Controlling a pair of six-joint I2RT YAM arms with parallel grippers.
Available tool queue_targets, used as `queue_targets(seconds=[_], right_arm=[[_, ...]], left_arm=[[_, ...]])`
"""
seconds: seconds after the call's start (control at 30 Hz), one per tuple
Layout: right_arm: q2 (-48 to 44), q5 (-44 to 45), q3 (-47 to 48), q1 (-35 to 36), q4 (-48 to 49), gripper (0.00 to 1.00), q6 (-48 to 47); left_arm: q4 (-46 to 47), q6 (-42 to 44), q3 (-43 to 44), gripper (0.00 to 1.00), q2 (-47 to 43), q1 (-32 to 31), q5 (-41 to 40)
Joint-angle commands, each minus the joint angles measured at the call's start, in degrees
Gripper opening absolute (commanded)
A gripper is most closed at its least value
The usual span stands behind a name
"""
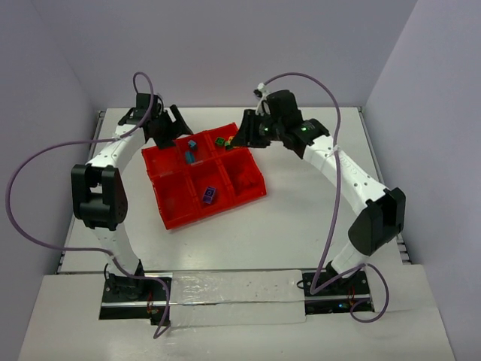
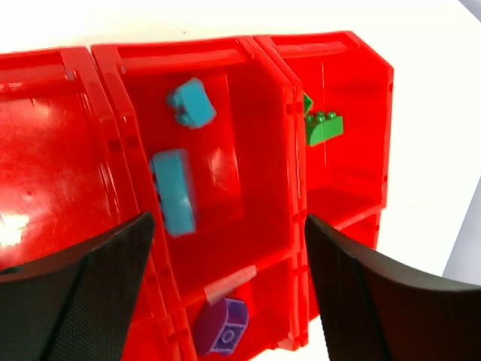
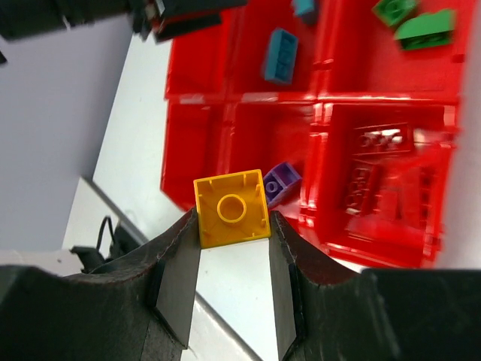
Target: Sort the legos into containers by color
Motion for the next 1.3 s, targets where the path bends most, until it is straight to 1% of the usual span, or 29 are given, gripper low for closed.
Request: queue_targets(seconds=[0.0, 0.03, 0.13, 0.23, 0.37, 0.43, 0.5, 0.53, 0.7, 0.73, 0.8, 0.87, 0.9, 1.0, 1.07, 1.27], right_arm=[[2.6, -0.33, 4.35, 4.89, -0.35, 0.0, -1.69], [3.49, -0.1, 5.18, 6.8, -0.43, 0.0, -1.82], [7.51, 1.83, 8.12, 11.26, 0.04, 0.0, -2.07], [12.16, 3.32, 11.01, 15.45, 1.73, 0.0, -1.52], [16.9, 5.49, 11.36, 18.75, 6.28, 0.0, -0.4], [19.03, 6.32, 12.17, 20.31, 6.68, 0.0, -0.12], [22.2, 7.22, 13.96, 21.76, 6.43, 0.03, -0.25], [23.1, 7.38, 14.21, 22.42, 6.51, 0.07, -0.44], [26.14, 9.62, 15.7, 23.85, 7.25, 0.16, -0.1], [26.66, 10.5, 16.08, 23.97, 7.59, 0.2, 0.15], [27.74, 12.18, 17.24, 23.95, 7.81, 0.31, 0.35], [28.73, 13.65, 18.38, 23.93, 7.81, 0.38, 0.29], [28.9, 14.0, 18.85, 23.98, 7.81, 0.43, 0.2], [29.51, 15.43, 20.76, 23.98, 7.17, 0.68, -0.01], [29.29, 16.66, 21.94, 23.92, 6.38, 0.75, -0.31], [24.78, 18.95, 19.81, 23.44, 6.47, 0.77, -0.37]], left_arm=[[-3.27, 1.84, 5.45, 0.9, -5.13, -0.49, -1.48], [-4.92, 2.5, 6.36, 0.91, -6.42, -0.5, -2.06], [-12.24, 3.5, 12.12, 0.91, -9.46, -0.3, -9.13], [-18.24, 3.65, 14.87, 0.92, -13.31, 1.06, -16.81], [-24.22, 3.93, 15.77, 0.93, -17.96, 3.05, -20.61], [-25.2, 3.68, 14.5, 0.93, -20.35, 3.58, -22.13], [-24.48, 4.12, 11.95, 0.93, -24.5, 3.98, -21.81], [-24.69, 4.04, 11.14, 0.93, -25.68, 3.98, -21.82], [-26.47, 4.22, 8.2, 0.93, -29.33, 3.98, -22.21], [-26.41, 4.04, 7.46, 0.93, -30.13, 3.98, -22.37], [-26.3, 3.83, 6.29, 0.93, -31.39, 3.98, -22.05], [-26.26, 3.74, 5.89, 0.93, -31.96, 3.98, -21.63], [-26.34, 3.74, 5.89, 0.93, -32.22, 3.98, -21.54], [-26.9, 3.96, 6.15, 0.93, -33.0, 3.98, -21.5], [-27.27, 4.18, 5.91, 0.93, -33.62, 3.98, -21.63], [-26.67, 4.44, 4.61, 0.93, -35.07, 3.98, -21.81]])
